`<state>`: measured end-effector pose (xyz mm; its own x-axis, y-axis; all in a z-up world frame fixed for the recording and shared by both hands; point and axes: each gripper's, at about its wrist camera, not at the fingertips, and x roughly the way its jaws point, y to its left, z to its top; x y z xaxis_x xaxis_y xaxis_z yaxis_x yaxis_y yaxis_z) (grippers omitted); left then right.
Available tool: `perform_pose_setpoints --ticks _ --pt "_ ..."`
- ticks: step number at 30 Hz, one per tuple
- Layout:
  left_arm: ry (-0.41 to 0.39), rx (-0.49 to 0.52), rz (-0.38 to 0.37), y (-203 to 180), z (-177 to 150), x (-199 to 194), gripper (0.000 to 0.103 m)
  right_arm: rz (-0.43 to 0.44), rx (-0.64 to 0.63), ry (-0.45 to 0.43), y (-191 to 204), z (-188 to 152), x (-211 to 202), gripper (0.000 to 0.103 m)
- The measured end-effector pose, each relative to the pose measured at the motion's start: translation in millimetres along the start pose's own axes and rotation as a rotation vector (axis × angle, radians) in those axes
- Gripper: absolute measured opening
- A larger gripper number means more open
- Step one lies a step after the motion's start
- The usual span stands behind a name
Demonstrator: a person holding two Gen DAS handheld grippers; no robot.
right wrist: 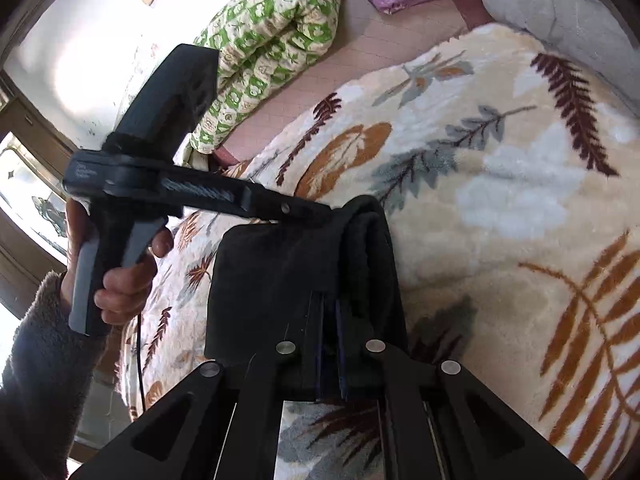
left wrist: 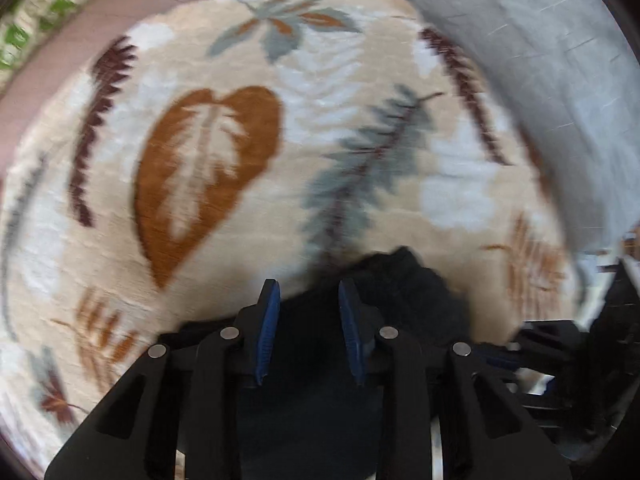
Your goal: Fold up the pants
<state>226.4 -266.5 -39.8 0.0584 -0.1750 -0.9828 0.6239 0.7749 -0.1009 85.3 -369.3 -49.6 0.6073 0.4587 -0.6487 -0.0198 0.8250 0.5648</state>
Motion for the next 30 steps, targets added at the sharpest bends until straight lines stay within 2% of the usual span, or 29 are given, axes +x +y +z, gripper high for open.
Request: perform_pose_setpoints --ticks 3,6,9,10,11,12,13,16,19,21,25,28,30 --pt "0.001 -0.114 -0.003 15.4 1.2 8.4 0.028 -0.028 0.012 0.012 -7.4 2.0 12.6 0.005" --pt "-0.029 -0.230 -0.108 36.7 -4.8 -7.7 0.028 -0.040 0.004 0.028 -4.1 5.2 13.8 0.008" --pt "-0.098 -0.332 -0.248 64.2 -26.6 -46.5 0.028 0.002 -0.001 0.010 3.0 11.8 -2.3 0.012" --pt "-0.119 -0.357 -0.283 72.5 -37.7 -57.8 0.031 0.030 0.022 0.006 2.0 15.1 -8.6 0.022" --pt "-0.136 -0.372 -0.312 80.1 -50.8 -66.9 0.041 0.055 0.057 -0.007 -0.4 18.6 -16.2 0.045" --pt "-0.153 -0.382 -0.328 86.9 -66.0 -74.6 0.047 0.074 0.084 -0.020 -2.6 21.5 -21.5 0.061" --pt "-0.171 -0.389 -0.332 92.9 -80.6 -78.8 0.057 0.086 0.103 -0.020 -4.2 24.2 -24.2 0.083" --pt "-0.179 -0.398 -0.296 99.7 -109.4 -78.1 0.060 0.110 0.098 0.047 -1.9 32.4 -15.1 0.085" --pt "-0.144 -0.430 -0.339 105.5 -129.5 -60.4 0.060 0.062 0.055 0.110 3.1 37.4 1.4 0.085" --pt "-0.114 -0.452 -0.354 107.5 -133.9 -48.1 0.060 0.019 0.024 0.123 1.8 41.4 8.6 0.085" --pt "-0.109 -0.455 -0.375 103.4 -135.9 -32.8 0.060 0.029 0.023 0.199 -9.3 42.9 23.1 0.085" --pt "-0.108 -0.463 -0.410 100.5 -131.6 -22.8 0.065 0.087 0.039 0.248 -16.2 43.3 35.8 0.085" --pt "-0.110 -0.456 -0.411 96.7 -129.3 -18.6 0.068 0.090 0.038 0.265 -20.3 42.1 42.3 0.085"
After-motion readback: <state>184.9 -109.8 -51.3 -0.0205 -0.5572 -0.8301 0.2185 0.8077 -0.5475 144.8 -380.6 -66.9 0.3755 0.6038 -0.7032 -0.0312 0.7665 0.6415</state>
